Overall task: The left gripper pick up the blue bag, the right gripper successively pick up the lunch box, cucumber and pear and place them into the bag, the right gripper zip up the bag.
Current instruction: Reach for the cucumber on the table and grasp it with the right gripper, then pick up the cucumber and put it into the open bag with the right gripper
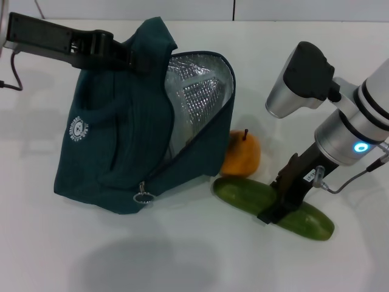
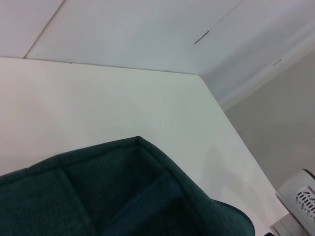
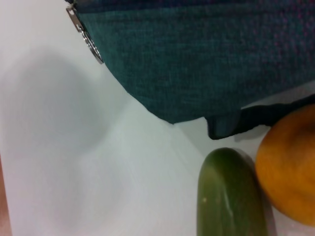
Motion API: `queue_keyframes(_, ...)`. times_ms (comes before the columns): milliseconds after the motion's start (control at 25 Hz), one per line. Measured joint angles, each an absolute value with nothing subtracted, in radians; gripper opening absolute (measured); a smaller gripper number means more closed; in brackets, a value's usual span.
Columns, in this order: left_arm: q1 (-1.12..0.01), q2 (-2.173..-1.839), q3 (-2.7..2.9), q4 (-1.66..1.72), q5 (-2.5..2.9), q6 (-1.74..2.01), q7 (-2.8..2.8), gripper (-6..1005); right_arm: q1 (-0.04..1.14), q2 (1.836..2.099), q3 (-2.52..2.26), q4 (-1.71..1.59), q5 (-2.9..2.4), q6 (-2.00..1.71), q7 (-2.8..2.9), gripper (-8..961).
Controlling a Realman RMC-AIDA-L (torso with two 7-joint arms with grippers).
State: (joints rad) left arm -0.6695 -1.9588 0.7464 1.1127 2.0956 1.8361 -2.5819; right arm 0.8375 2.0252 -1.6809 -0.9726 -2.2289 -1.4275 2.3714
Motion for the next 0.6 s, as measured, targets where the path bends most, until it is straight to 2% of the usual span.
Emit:
queue_keyframes(40,-0.670,-1.959,0.745,1.113,2.096,1.836,-2.582,43,0.838,2.025,-1.682,-0.973,-2.229,-1.428,2.371,759)
queue_keyframes(160,-0.671,-1.959,0.742,1.114,2.096,1.836,-2.583,43,0.837,2.023,-1.683,-0.975,-2.230,-1.431,2.371,561)
queue_keyframes(400,-0.670,-1.956,0.740,1.114,2.094,1.834,-2.583,43,0.838,2.019,-1.670,-0.987,-2.226,-1.454,2.366,554)
queue_keyframes(600,-0.669,-1.952,0.739,1.109,2.088,1.830,-2.583,43,0.830,2.018,-1.512,-1.022,-2.152,-1.616,2.295,549)
